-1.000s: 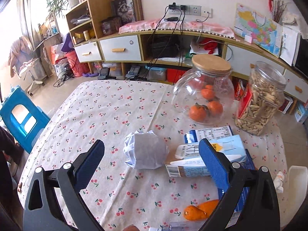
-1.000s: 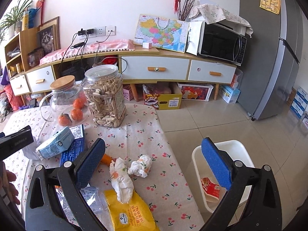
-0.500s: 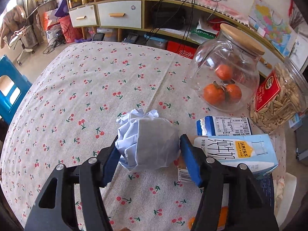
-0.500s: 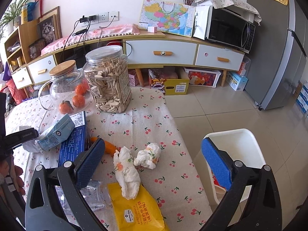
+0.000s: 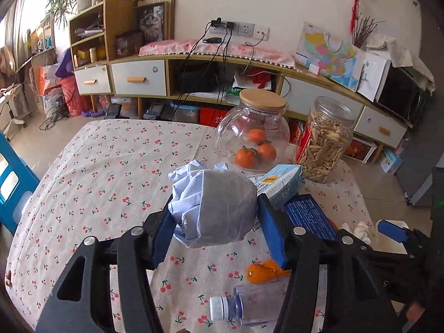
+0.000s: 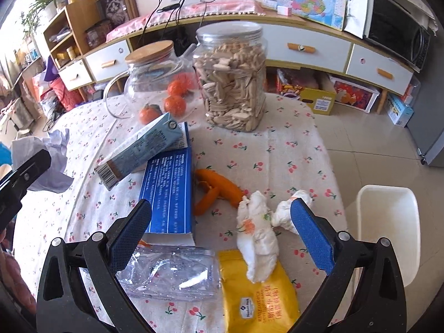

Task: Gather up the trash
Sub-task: 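Grasp the blue box with the right gripper while the left holds the bag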

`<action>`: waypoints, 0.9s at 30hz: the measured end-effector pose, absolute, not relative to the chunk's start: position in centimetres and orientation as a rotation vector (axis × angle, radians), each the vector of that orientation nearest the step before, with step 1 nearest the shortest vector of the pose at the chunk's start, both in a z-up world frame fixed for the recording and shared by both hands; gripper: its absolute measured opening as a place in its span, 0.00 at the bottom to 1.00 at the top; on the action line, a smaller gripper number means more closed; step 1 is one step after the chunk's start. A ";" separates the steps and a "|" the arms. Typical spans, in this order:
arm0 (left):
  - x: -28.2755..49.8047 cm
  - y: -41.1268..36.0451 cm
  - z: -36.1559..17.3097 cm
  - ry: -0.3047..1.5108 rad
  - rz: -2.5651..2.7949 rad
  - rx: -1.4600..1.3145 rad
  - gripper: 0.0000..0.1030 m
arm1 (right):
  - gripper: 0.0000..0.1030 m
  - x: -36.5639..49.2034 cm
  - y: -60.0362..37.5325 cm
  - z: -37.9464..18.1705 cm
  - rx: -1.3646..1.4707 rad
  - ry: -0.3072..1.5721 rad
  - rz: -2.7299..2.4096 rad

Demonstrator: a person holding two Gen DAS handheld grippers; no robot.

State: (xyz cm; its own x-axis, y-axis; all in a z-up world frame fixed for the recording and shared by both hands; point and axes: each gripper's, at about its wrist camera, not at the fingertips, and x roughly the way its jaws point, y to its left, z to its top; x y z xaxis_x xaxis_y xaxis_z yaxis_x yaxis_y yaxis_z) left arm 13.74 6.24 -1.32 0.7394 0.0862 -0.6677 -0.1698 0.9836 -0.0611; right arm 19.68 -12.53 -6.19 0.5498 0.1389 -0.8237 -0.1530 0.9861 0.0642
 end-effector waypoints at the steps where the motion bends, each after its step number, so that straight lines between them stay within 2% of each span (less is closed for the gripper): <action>1: 13.7 6.0 -1.3 0.723 0.131 -0.117 0.55 | 0.93 19.8 -12.0 -6.5 -0.027 0.981 0.180; 9: 13.7 6.5 -1.2 0.722 0.108 -0.144 0.55 | 0.93 20.4 -8.6 -8.1 -0.097 1.017 0.268; 10: 13.6 6.7 -1.3 0.725 0.113 -0.148 0.55 | 0.89 20.3 -8.4 -8.3 -0.102 1.018 0.275; 11: 13.5 7.0 -1.4 0.729 0.115 -0.155 0.55 | 0.83 20.3 -8.3 -8.5 -0.107 1.033 0.290; 12: 13.5 7.2 -1.5 0.733 0.116 -0.163 0.55 | 0.61 20.4 -8.2 -8.8 -0.107 1.055 0.307; 13: 13.5 7.4 -1.6 0.737 0.118 -0.171 0.55 | 0.51 20.4 -8.3 -9.0 -0.095 1.070 0.318; 27: 12.9 7.1 -1.2 0.739 0.111 -0.178 0.55 | 0.51 17.9 -10.9 -5.1 -0.014 0.947 0.310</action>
